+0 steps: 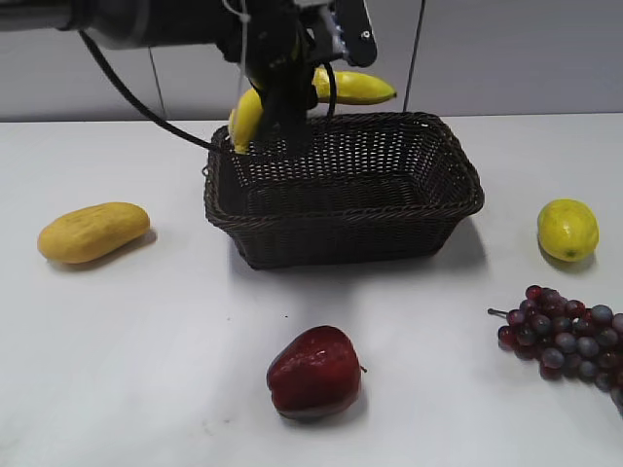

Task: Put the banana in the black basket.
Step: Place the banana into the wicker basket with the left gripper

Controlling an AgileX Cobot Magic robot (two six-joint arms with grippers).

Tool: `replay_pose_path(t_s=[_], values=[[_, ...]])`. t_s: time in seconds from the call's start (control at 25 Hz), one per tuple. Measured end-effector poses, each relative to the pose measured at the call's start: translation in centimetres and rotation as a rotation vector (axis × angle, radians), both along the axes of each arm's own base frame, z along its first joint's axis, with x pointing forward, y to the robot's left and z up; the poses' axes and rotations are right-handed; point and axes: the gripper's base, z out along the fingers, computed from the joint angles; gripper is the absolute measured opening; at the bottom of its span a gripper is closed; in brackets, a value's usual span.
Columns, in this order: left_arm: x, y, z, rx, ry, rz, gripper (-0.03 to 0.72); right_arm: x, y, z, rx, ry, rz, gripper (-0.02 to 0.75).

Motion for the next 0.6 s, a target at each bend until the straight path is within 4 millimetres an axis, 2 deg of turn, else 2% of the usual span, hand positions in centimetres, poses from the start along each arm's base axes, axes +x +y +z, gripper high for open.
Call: replay_pose_path(t_s=[0.28, 0.6], values=[[0.8, -0.5, -2.6, 0.072, -0.022, -0.042, 0.307, 0.0, 0.0, 0.0, 0.000, 0.000, 0.000, 0.593], [1.0, -1.2, -2.8, 0.016, -0.055, -0.080, 0.307, 0.0, 0.0, 0.0, 0.000, 0.000, 0.000, 0.593]])
